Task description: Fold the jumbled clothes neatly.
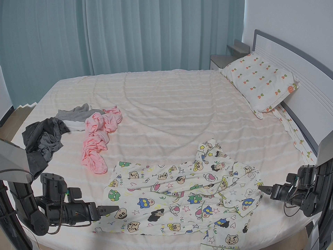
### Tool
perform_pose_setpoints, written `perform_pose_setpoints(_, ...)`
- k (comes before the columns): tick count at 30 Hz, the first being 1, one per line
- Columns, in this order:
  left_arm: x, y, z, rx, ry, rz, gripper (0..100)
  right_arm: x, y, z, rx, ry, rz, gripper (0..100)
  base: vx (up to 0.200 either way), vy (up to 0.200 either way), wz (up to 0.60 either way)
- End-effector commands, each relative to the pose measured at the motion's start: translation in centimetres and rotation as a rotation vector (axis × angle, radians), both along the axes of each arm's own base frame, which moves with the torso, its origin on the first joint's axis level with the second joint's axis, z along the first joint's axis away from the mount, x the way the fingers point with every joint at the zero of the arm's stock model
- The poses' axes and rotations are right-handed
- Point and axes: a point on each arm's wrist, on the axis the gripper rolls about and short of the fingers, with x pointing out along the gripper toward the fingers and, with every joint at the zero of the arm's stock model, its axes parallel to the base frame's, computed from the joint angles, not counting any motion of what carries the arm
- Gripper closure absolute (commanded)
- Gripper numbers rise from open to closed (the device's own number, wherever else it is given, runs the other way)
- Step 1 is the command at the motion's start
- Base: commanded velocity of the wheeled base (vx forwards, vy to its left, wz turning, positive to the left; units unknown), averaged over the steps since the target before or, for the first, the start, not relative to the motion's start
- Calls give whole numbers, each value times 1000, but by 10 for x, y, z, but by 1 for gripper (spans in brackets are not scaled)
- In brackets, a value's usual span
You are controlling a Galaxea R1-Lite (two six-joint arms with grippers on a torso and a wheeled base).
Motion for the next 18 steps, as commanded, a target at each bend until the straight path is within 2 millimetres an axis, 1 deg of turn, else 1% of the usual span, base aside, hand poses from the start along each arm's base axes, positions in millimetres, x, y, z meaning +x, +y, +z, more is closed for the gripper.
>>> perform_pose_setpoints(1, -4, 0, -2, 3, 21, -1, 0, 0, 1, 0, 0, -3, 6, 0, -200, 0, 0)
perform_pose_setpoints(8, -4, 0, -3, 4, 25, -3, 0, 0, 2, -1, 1, -1, 8, 0, -200, 0, 0)
perform_pose_setpoints(16, -4, 0, -6, 7, 43, -4, 0, -4, 5, -2, 4, 18, 23, 0, -200, 0, 0)
perform_pose_setpoints(18, -4, -1, -7, 8, 46, -6, 0, -5, 7, -5, 7, 38, 33, 0, -200, 0, 0)
